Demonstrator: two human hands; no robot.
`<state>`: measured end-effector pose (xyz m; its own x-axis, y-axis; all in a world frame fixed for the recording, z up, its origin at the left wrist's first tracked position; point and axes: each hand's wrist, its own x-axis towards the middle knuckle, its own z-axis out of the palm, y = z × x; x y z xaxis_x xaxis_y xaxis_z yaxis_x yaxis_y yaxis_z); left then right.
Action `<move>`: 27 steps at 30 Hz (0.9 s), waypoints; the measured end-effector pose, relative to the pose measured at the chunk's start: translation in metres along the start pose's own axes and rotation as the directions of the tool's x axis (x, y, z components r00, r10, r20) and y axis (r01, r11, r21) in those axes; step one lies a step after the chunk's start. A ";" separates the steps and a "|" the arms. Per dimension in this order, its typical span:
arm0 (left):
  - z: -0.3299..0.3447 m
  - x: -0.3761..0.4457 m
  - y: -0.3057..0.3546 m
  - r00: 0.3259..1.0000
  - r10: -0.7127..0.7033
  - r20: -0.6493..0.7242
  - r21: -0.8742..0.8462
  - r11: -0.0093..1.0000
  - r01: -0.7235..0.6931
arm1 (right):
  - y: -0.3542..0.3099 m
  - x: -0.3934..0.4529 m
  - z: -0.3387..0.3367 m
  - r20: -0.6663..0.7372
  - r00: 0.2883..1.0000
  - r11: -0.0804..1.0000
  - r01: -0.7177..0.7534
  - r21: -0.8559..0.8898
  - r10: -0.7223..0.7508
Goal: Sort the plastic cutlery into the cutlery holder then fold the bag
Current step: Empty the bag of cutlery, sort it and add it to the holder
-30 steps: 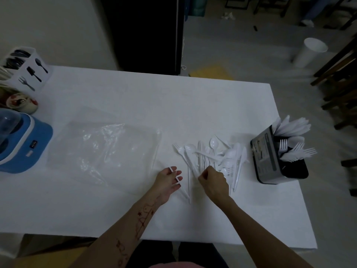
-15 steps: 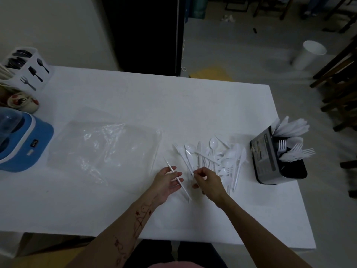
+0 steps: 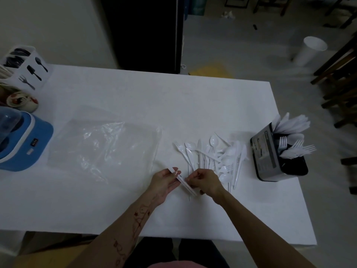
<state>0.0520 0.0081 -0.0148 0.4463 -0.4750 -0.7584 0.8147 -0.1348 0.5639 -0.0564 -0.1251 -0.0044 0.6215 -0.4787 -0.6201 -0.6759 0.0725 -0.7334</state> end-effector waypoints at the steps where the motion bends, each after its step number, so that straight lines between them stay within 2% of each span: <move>1: -0.002 0.001 0.000 1.000 0.004 -0.016 0.001 1.000 -0.004 | 0.002 0.002 0.002 -0.080 0.997 0.999 0.005 -0.052 -0.009; 3: -0.005 0.002 0.000 0.999 0.013 -0.039 0.010 1.000 -0.013 | 0.010 0.009 0.006 -0.273 0.958 0.947 -0.003 -0.322 -0.090; 4: -0.007 0.001 0.000 0.999 0.016 -0.043 0.017 1.000 -0.016 | 0.014 0.012 0.008 -0.318 0.938 0.885 -0.027 -0.466 -0.139; 6: -0.010 0.001 0.000 0.999 0.014 -0.041 0.031 0.999 -0.013 | 0.017 0.014 0.011 -0.322 0.930 0.790 -0.059 -0.610 -0.180; 8: -0.012 0.000 0.000 0.999 0.002 -0.032 0.040 0.999 -0.001 | 0.014 0.016 0.012 -0.312 0.935 0.753 -0.083 -0.652 -0.167; 11: -0.013 0.000 -0.002 1.000 -0.008 -0.023 0.042 0.999 0.008 | 0.012 0.018 0.008 -0.340 0.931 0.806 -0.095 -0.584 -0.136; 13: -0.013 0.001 -0.003 1.000 -0.010 -0.022 0.040 0.999 0.011 | 0.012 0.017 0.004 -0.315 0.936 0.880 -0.010 -0.475 -0.159; 16: -0.010 0.003 -0.004 1.000 -0.015 -0.015 0.040 0.999 0.016 | 0.008 0.009 -0.002 -0.120 0.969 0.941 0.172 -0.290 -0.214; 18: -0.008 0.005 -0.004 1.000 -0.020 -0.006 0.039 0.999 0.020 | 0.006 0.005 -0.002 0.022 0.980 0.953 0.197 -0.231 -0.197; 20: -0.006 0.005 -0.005 1.000 -0.017 0.002 0.021 1.000 0.017 | 0.009 0.004 -0.002 0.074 0.983 0.966 0.178 -0.189 -0.167; 24: -0.006 0.004 -0.004 1.000 0.005 0.008 0.002 1.000 -0.005 | 0.014 0.004 0.000 0.080 0.986 0.977 0.156 -0.143 -0.146; 26: -0.007 0.004 -0.003 0.999 0.023 -0.033 0.002 1.000 -0.023 | 0.015 0.004 0.005 0.005 0.993 0.976 0.115 -0.185 -0.116; 27: -0.008 0.005 -0.003 0.998 0.030 -0.059 -0.002 1.000 -0.031 | 0.016 0.006 0.007 -0.056 0.993 0.960 0.081 -0.267 -0.100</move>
<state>0.0544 0.0135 -0.0229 0.4921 -0.4265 -0.7589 0.8014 -0.1186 0.5862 -0.0611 -0.1201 -0.0220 0.6629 -0.5314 -0.5275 -0.7041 -0.2028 -0.6805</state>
